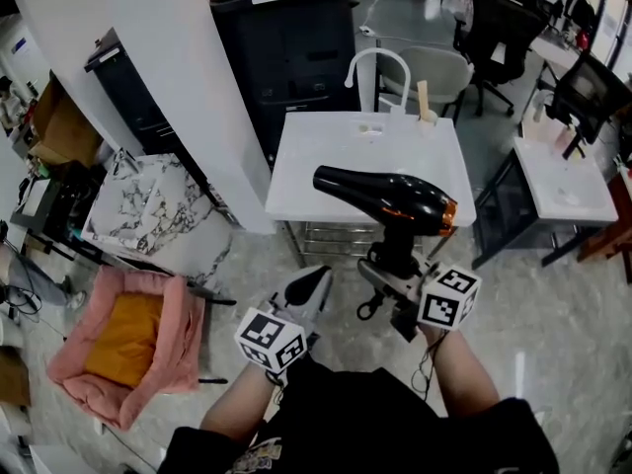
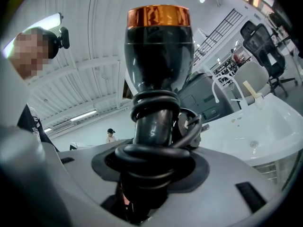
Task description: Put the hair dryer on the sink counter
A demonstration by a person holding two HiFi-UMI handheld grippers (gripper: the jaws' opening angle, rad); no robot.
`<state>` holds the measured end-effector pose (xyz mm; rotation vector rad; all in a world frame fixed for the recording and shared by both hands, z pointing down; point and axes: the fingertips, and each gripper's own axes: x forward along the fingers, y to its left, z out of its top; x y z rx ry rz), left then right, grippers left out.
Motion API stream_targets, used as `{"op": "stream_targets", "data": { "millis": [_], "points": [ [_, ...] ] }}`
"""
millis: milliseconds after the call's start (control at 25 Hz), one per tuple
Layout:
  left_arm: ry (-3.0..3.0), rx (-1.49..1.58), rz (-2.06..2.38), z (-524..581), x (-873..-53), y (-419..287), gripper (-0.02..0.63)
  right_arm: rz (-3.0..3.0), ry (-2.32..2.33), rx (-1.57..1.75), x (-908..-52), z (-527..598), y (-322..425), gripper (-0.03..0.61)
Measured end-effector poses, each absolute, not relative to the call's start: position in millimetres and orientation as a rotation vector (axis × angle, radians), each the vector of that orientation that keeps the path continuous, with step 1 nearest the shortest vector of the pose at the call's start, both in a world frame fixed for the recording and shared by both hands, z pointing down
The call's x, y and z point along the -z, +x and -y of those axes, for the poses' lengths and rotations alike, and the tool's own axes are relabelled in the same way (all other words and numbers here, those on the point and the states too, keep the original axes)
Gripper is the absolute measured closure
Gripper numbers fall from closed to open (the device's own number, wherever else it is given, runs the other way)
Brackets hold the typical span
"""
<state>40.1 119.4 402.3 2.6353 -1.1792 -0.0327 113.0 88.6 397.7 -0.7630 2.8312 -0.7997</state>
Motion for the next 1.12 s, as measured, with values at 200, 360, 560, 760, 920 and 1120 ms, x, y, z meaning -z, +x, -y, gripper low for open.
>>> {"op": "stream_targets", "data": {
  "millis": [200,360,560,760,920,1120],
  "points": [
    [2.650,0.021,1.147,-82,-412,21,0.611,-2.807,-0.789,0.802,-411,-52,96,0.350],
    [2.661,0.011,1.104,-38,-408,-16,0.611,-2.794,-0.832,0.824,-409,-7,61,0.350],
    [2.645,0.019,1.044,8,-408,-56,0.611,-2.777,-0.905,0.834,-408,40,25,0.350],
    [2.648,0.027,0.982,44,-415,-95,0.612,-2.756,-0.974,0.838,-410,74,-10,0.350],
    [2.652,0.035,0.928,67,-419,-122,0.611,-2.736,-1.035,0.840,-412,96,-34,0.350],
    [2.665,0.046,0.874,86,-418,-147,0.611,-2.704,-1.087,0.843,-406,116,-57,0.351]
  ]
}}
